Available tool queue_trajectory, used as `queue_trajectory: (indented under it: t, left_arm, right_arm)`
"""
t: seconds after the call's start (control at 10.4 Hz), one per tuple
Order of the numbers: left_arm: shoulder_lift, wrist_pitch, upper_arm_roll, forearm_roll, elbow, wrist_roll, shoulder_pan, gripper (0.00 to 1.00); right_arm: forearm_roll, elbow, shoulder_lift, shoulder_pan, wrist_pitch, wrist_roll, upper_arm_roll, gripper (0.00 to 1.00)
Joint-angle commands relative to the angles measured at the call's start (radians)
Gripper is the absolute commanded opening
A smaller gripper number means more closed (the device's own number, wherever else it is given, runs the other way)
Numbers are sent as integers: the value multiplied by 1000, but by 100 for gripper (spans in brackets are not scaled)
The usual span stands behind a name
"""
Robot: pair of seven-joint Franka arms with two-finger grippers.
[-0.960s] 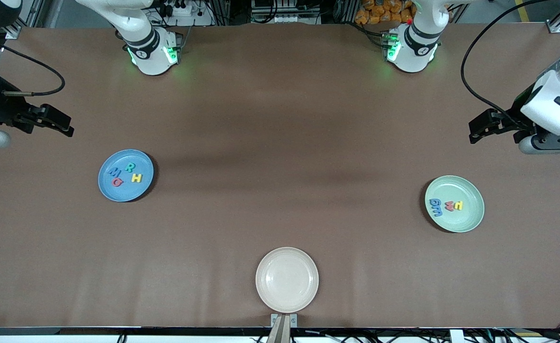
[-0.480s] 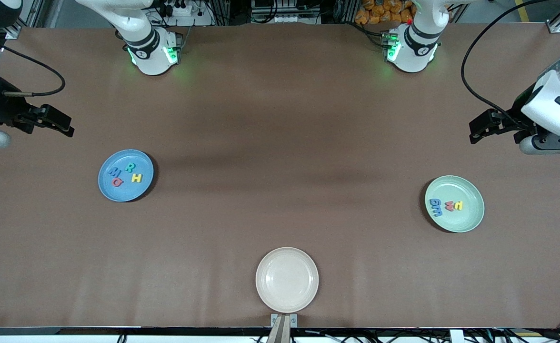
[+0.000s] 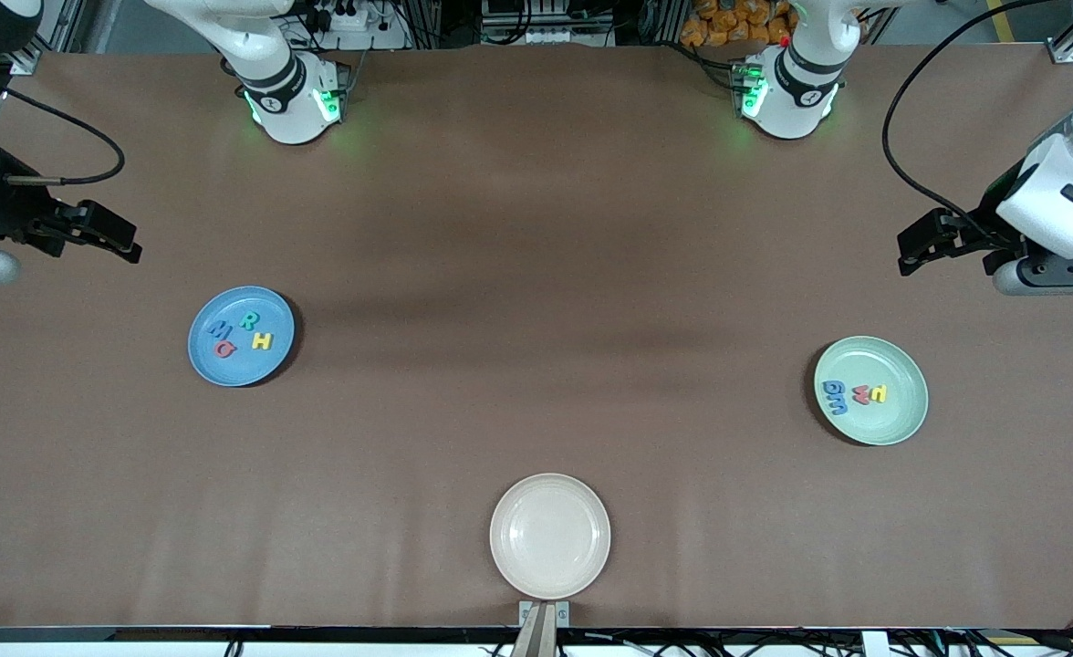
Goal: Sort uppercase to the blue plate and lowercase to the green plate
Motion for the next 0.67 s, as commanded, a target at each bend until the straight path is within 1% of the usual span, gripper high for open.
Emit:
queue_trajectory:
  t: [0.0, 0.58]
  left_arm:
    - [1, 2, -1, 24, 9, -12, -4, 100]
    - [1, 6, -1, 22, 9, -12, -14, 100]
  right_arm:
    - [14, -3, -4, -20, 9, 2, 16, 100]
    - [14, -3, -4, -20, 12, 1, 16, 100]
